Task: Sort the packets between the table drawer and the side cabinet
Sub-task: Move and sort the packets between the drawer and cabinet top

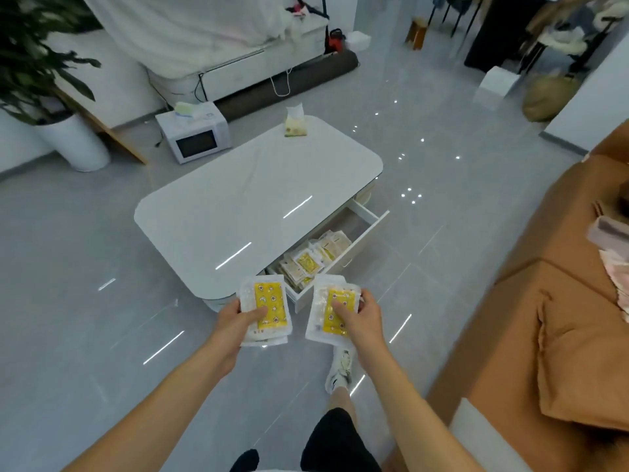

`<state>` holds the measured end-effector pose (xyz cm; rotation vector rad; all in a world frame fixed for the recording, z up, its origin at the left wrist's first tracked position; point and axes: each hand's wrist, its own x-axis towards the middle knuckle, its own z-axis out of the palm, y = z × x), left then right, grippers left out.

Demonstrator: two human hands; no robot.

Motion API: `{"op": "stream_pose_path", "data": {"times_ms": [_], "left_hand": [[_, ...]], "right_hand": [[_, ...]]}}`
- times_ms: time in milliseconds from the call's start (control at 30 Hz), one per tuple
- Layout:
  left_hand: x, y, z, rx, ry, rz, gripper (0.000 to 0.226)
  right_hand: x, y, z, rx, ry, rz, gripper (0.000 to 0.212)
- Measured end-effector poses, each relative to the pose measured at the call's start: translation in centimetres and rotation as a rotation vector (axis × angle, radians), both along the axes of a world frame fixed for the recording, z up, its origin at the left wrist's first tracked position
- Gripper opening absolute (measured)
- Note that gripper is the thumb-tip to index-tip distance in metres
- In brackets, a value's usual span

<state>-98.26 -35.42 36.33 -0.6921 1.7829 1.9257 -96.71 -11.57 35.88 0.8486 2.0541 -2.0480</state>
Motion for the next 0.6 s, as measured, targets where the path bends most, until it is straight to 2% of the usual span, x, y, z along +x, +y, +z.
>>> {"op": "stream_pose_path", "data": {"times_ms": [133,267,500,600], "left_hand": [[-10.3,3.8,-4.4,-0.057,-0.102,0.139,0.032],[-19.0,8.4,-11.1,-0.063,-0.207,0.250,0.022],[-29.2,12.1,-29.8,-0.029,-0.369,0.307,0.031],[-32.6,12.6,-37.4,-0.033,-0.394,0.320,0.025]], "right_hand": [[-12.3,4.2,-3.9,0.023,-0.065,0.043,0.028],[-23.1,7.3,-10.0,0.093,-0.158,0.128,0.033],[-37.7,8.1,-29.0,0.245,-0.264,0.298,0.049],[-41.5,8.1,-37.0,0.332,-0.313,0.327,0.050]]}}
